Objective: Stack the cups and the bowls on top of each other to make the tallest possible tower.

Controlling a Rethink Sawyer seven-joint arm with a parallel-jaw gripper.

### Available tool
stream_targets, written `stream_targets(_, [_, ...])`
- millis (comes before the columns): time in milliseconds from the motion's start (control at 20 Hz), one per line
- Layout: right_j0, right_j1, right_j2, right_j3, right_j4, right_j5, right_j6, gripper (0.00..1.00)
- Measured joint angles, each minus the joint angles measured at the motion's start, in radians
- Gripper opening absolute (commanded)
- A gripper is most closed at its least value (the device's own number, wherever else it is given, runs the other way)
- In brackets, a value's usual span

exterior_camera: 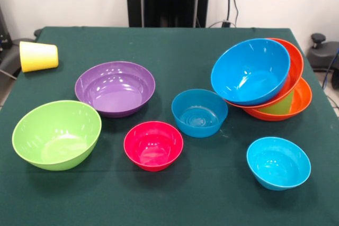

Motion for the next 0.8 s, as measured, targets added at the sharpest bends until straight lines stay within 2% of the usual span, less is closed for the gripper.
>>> stream_targets(350, [-0.004, -0.044, -0.001, 0.032, -0.042, -0.003, 0.000, 1.00])
stream_targets(700, [-0.015, -0.062, -0.001, 0.086, -0.078, -0.061, 0.000, 1.00])
stream_targets(800, [-0.022, -0.062, -0.001, 0.110, -0.086, -0.104, 0.000, 1.00])
